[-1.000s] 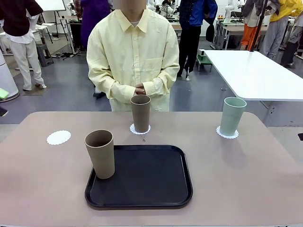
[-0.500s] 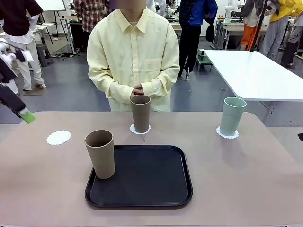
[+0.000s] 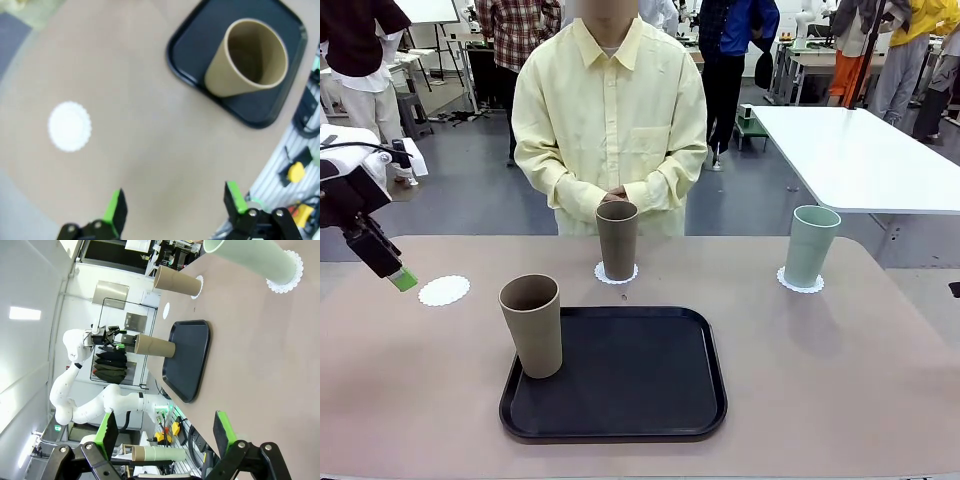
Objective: Place coasters on the table and set cups on them.
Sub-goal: Take one Reusable plastic cup from the Flat Tray and place it on a coaster set by the human.
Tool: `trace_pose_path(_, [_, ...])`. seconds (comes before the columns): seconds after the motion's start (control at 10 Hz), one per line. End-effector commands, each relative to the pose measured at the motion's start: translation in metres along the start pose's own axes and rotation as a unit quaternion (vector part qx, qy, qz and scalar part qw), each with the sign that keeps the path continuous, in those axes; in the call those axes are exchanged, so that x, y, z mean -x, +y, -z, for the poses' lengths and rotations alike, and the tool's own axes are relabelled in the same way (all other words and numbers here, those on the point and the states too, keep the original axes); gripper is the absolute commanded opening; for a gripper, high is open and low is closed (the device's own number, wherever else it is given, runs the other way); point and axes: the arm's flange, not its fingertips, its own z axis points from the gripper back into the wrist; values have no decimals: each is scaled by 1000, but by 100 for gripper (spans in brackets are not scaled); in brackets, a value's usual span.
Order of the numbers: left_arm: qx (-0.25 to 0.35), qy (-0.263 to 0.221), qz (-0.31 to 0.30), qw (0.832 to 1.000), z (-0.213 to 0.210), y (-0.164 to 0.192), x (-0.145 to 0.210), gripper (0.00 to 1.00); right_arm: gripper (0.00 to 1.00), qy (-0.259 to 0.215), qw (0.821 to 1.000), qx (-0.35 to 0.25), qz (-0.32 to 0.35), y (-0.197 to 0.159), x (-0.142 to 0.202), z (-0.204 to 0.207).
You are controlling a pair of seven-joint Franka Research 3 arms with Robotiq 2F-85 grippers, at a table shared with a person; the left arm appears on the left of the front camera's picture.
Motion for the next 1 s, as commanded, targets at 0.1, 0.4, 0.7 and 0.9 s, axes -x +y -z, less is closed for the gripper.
trace_pose_path(0.1, [13, 7, -15, 1000, -6, 2, 0, 100, 100, -2, 1000, 1, 2, 0, 1, -1])
trace_pose_path(0.4, [42, -54, 63, 996, 0, 6, -1, 100, 100, -2, 1000, 1, 2, 0, 1, -1])
trace_pose_path(0.7, [78, -138, 271, 949, 22, 17, -1, 100, 100, -2, 1000, 1, 2, 0, 1, -1])
trace_pose_path(0.9, [101, -172, 332, 922, 57, 16, -13, 100, 100, -2, 1000, 1, 2, 0, 1, -1])
